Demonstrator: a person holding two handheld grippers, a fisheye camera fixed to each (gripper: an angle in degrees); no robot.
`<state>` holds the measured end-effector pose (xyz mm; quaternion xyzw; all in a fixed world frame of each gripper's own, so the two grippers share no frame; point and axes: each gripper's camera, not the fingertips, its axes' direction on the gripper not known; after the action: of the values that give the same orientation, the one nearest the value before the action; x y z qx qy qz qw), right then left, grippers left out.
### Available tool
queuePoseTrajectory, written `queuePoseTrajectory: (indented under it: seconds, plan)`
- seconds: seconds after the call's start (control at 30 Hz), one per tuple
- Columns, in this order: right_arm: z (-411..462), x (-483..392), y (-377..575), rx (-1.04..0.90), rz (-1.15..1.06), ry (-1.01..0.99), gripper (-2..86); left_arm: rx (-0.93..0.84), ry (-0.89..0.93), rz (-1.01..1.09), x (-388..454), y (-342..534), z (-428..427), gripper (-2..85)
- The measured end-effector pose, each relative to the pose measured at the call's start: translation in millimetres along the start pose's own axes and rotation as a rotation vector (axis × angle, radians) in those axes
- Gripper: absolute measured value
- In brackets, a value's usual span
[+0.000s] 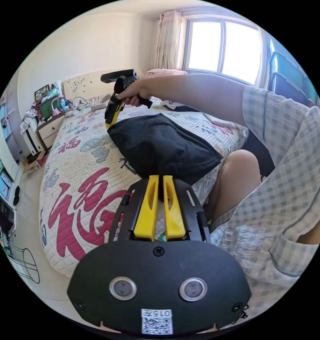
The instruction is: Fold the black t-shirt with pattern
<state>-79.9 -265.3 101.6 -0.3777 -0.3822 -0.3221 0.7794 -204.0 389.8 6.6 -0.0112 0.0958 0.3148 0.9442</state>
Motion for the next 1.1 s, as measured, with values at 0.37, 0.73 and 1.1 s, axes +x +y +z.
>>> queuePoseTrajectory:
  seconds: [0.37, 0.73, 1.1]
  plan:
    - [19, -13, -4, -0.008, 0.011, 0.141, -0.8, 0.018, 0.011, 0.0, 19, 22, -4, -0.5]
    - [38, 16, 51, 0.24, 0.132, 0.075, -0.3, -0.06, -0.085, -0.002, 47, 34, 8, 2.5]
    - [24, -51, 277, 0.355, -0.243, -0.069, 9.3, -0.014, -0.244, 0.134, 74, 27, -8, 7.3]
